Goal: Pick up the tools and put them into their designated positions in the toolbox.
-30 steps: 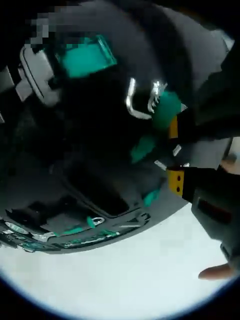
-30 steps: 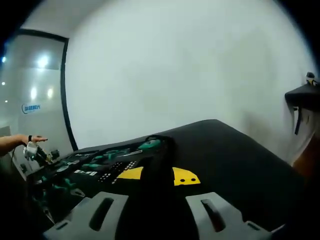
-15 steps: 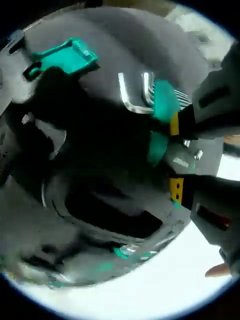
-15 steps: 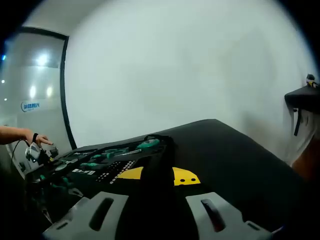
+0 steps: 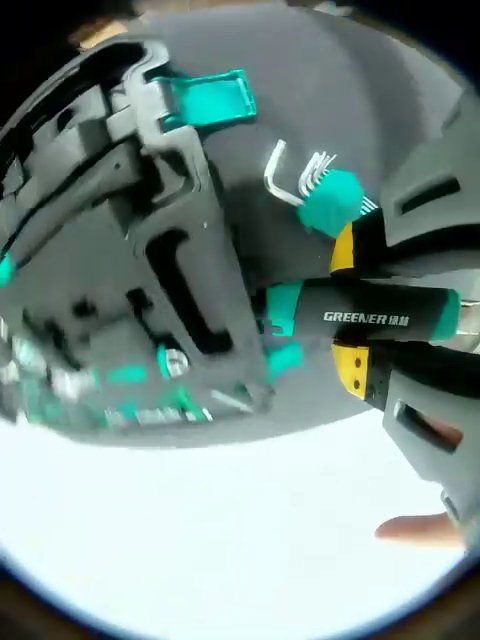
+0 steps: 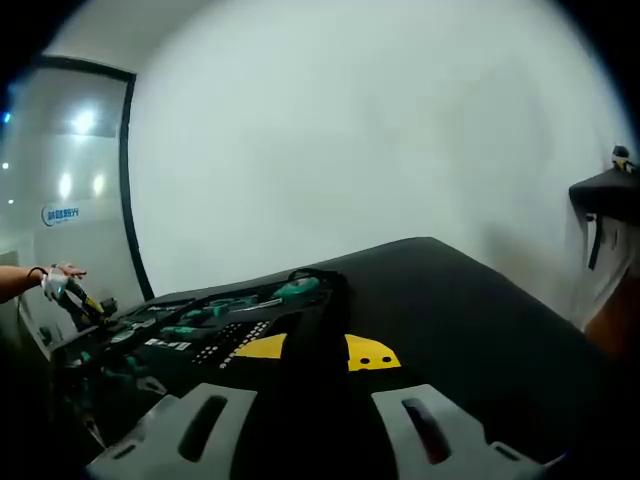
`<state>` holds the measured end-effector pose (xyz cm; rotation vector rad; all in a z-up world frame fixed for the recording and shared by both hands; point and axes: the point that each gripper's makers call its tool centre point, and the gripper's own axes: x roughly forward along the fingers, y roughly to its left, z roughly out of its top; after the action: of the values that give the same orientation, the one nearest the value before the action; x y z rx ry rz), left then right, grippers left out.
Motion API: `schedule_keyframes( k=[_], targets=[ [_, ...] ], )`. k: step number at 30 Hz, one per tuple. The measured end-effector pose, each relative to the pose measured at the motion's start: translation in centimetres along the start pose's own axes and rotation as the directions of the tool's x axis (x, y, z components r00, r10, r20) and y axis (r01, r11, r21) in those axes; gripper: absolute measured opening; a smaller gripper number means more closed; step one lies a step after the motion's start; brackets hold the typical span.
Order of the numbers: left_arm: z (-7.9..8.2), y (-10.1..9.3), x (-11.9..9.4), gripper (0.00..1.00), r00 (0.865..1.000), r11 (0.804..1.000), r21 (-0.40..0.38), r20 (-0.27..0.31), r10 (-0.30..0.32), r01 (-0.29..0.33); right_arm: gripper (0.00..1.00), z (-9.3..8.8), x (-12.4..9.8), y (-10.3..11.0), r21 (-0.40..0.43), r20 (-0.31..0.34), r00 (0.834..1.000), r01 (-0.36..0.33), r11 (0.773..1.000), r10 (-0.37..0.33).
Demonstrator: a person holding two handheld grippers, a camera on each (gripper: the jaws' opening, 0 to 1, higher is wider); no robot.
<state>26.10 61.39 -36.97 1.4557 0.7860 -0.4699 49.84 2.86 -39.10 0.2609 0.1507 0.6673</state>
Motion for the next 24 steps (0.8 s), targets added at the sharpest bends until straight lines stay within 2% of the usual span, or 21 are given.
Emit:
schedule_keyframes(
  k=[1, 4, 7, 8, 11, 13, 14, 15, 16, 17, 18, 20, 22, 23, 24],
  targets=[
    [-0.1, 0.7, -0.7, 0.18, 0.999, 0.999, -0.007, -0.009, 0.039, -0.039, 0.18, 0.0, 0.0, 0.0, 0.002, 0.0, 1.0, 0.0, 1.0, 0.0],
    [1.0, 1.8, -2.7, 0.18, 0.996, 0.996, -0.03, -0.002, 0.086, -0.086, 0.18, 0.0, -0.1, 0.0, 0.006, 0.001, 1.0, 0.002, 1.0, -0.002],
    [4.1, 3.3, -5.1, 0.19, 0.988, 0.989, -0.029, 0.058, 0.146, -0.145, 0.18, 0.0, -0.1, -0.1, 0.008, 0.002, 1.0, 0.004, 1.0, -0.004],
    [6.1, 3.6, -6.1, 0.19, 0.982, 0.987, -0.057, 0.108, 0.153, -0.148, 0.18, 0.0, -0.1, -0.1, 0.008, 0.002, 1.0, 0.005, 1.0, -0.005],
    [11.0, 3.9, -7.9, 0.19, 0.962, 0.982, -0.111, 0.211, 0.175, -0.155, 0.18, 0.1, -0.1, -0.1, 0.009, 0.004, 1.0, 0.005, 1.0, -0.005],
    [14.4, 4.3, -8.9, 0.19, 0.934, 0.969, -0.179, 0.285, 0.217, -0.171, 0.18, 0.2, -0.1, -0.1, 0.013, 0.009, 1.0, 0.004, 1.0, -0.004],
    [16.7, 4.3, -9.5, 0.19, 0.904, 0.963, -0.216, 0.358, 0.234, -0.164, 0.18, 0.4, -0.3, 0.1, 0.016, 0.017, 1.0, 0.0, 1.0, 0.0],
    [18.2, 4.5, -9.8, 0.19, 0.88, 0.955, -0.243, 0.4, 0.256, -0.168, 0.18, 0.6, -0.4, 0.2, 0.017, 0.028, 1.0, -0.006, 1.0, 0.006],
    [20.0, 4.9, -10.4, 0.19, 0.841, 0.941, -0.288, 0.451, 0.298, -0.18, 0.18, 1.2, -0.5, 0.8, 0.011, 0.054, 0.998, -0.027, 1.0, 0.027],
    [20.6, 5.0, -10.5, 0.19, 0.83, 0.937, -0.296, 0.465, 0.309, -0.183, 0.18, 1.7, -0.5, 1.4, -0.008, 0.071, 0.996, -0.047, 0.999, 0.048],
    [22.1, 5.2, -10.8, 0.19, 0.801, 0.926, -0.324, 0.494, 0.339, -0.192, 0.18, 2.2, -0.6, 1.9, -0.03, 0.088, 0.995, -0.055, 0.998, 0.057],
    [24.0, 5.7, -10.9, 0.19, 0.768, 0.906, -0.376, 0.517, 0.379, -0.194, 0.17, 3.4, -1.0, 4.0, -0.141, 0.119, 0.987, -0.091, 0.986, 0.108],
    [25.3, 5.9, -10.9, 0.19, 0.752, 0.894, -0.403, 0.524, 0.4, -0.195, 0.15, 3.8, -1.4, 7.6, -0.269, 0.085, 0.974, -0.18, 0.946, 0.21],
    [26.5, 5.9, -10.9, 0.19, 0.736, 0.895, -0.408, 0.548, 0.398, -0.18, 0.15, 3.7, -1.8, 10.2, -0.327, 0.038, 0.964, -0.239, 0.914, 0.265],
    [27.3, 5.8, -11.0, 0.19, 0.724, 0.894, -0.413, 0.562, 0.399, -0.172, 0.15, 3.8, -2.1, 12.1, -0.351, 0.02, 0.952, -0.278, 0.894, 0.304]
  ],
)
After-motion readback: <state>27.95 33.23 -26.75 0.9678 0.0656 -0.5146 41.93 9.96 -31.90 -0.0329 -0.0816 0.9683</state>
